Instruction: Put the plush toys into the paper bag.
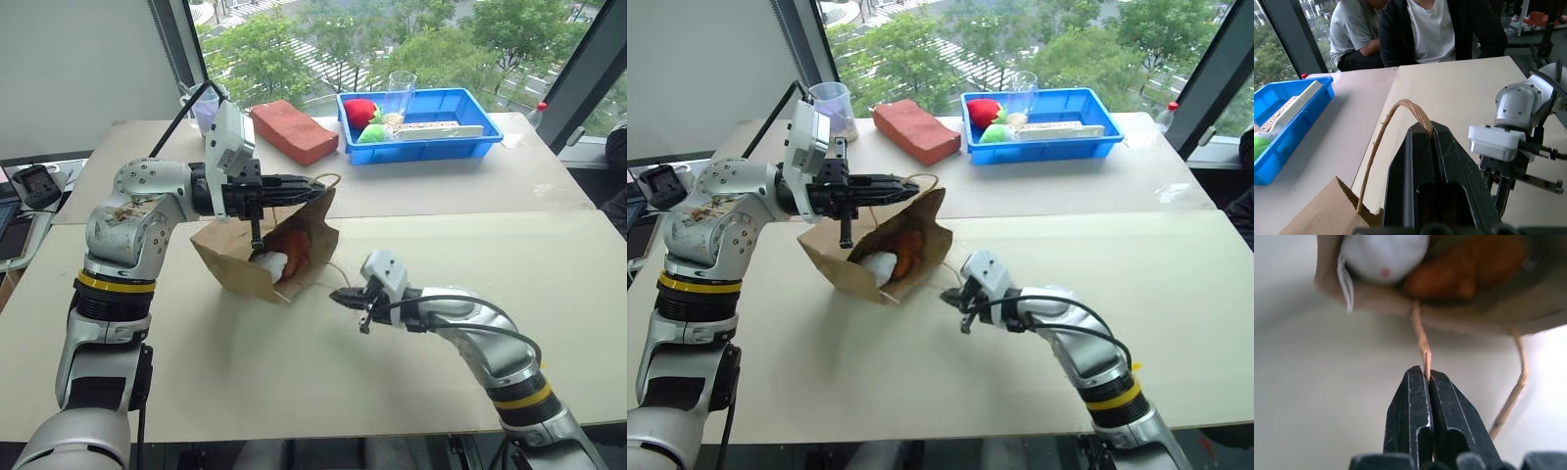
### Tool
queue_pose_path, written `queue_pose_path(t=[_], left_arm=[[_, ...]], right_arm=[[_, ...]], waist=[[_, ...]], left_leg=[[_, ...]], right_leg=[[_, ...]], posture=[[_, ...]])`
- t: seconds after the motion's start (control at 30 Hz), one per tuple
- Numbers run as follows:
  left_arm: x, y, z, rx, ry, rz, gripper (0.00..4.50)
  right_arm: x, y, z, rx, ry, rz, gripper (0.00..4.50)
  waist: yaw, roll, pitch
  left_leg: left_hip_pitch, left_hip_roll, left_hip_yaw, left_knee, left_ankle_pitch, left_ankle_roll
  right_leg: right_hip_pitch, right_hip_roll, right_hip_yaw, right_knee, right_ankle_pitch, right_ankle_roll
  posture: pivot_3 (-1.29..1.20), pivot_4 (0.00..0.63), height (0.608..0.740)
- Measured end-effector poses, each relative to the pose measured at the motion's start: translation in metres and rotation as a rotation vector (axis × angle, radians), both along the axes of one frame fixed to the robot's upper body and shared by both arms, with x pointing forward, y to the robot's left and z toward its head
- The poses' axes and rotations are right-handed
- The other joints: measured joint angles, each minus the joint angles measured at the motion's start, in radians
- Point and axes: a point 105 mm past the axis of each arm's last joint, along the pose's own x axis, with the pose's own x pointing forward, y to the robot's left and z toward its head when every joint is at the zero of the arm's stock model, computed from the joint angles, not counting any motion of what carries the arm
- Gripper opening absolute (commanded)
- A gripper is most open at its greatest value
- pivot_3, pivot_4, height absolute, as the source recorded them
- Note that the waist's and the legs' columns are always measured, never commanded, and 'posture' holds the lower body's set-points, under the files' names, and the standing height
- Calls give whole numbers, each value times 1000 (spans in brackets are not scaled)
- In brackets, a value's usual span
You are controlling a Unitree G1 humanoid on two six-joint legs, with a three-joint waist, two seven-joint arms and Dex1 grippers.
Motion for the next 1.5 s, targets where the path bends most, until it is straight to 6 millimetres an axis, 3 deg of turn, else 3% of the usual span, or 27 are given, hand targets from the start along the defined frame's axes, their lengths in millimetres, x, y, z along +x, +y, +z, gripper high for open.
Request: queue_pose_path(t=[0.27, 0.4, 0.57, 0.73, 0.9, 1.07, 1.1, 1.27, 1.37, 1.47, 1.5], left_arm=[[34, -11, 28, -90, -70, 38, 0], [52, -11, 36, -123, -74, 58, 0], [64, -14, 36, -134, -57, 46, 0], [64, -15, 22, -97, -27, 15, 0], [61, -6, -6, -32, 28, 17, 0], [46, 8, -14, 2, 60, 22, 0], [41, 11, -14, 6, 59, 26, 0], [23, 22, -25, -5, 117, 69, 0], [16, 20, -19, -49, 126, 80, 949], [14, 23, -6, -100, 109, 113, 2355], [14, 24, -4, -112, 110, 122, 2821]], right_arm=[[-11, -6, 86, 179, -235, -51, 26], [-23, -2, 112, 206, -300, -28, 26], [-37, 8, 114, 213, -250, 30, 26], [-36, 19, 99, 154, -199, 41, 26], [-8, 29, 66, 82, -108, -28, 26], [10, 25, 71, 63, -169, -86, 26], [11, 25, 72, 61, -177, -83, 667], [17, 28, 75, 47, -200, -61, 2289], [22, 31, 78, 45, -209, -44, 3356], [23, 34, 79, 52, -207, -14, 4394], [24, 34, 79, 51, -207, -6, 4500]], waist=[[17, 0, 0], [16, 0, 0], [13, 0, 0], [8, 0, 0], [-9, 0, 0], [-15, 0, 0], [-15, 0, 0], [-15, 0, 0], [-10, 0, 0], [-10, 0, 0], [-11, 0, 0]], left_leg=[[0, 0, 0, 1, 0, 0], [0, 0, 0, 0, 0, 0], [0, 0, 0, 0, -1, 1], [0, 0, 0, 1, -1, 1], [0, 0, 0, 2, 0, 1], [-1, 0, -1, 1, 0, 1], [-1, 0, -1, 0, 0, 1], [-1, 0, -2, 0, 0, 1], [-1, 0, -2, 1, 0, 1], [-1, 0, -2, 0, 0, 0], [-1, 0, -2, 0, 0, 0]], right_leg=[[1, 0, -1, -1, 0, 0], [1, 0, -1, 0, 0, 0], [2, 0, -2, 0, 0, 0], [2, 0, -2, 1, 0, 0], [2, 0, -2, 2, 0, 0], [0, 0, -2, 2, 0, 0], [0, 0, -2, 2, 0, 0], [-1, 0, -1, 2, 0, 0], [-1, 0, -1, 2, 0, 0], [-1, 0, -1, 2, 0, 0], [-1, 0, -1, 2, 0, 0]], posture=[[0, 150, 740], [0, 150, 740], [0, 150, 740], [0, 150, 740], [0, 150, 740], [0, 150, 740], [0, 150, 740], [0, 150, 740], [0, 150, 740], [0, 150, 740], [0, 150, 740]])
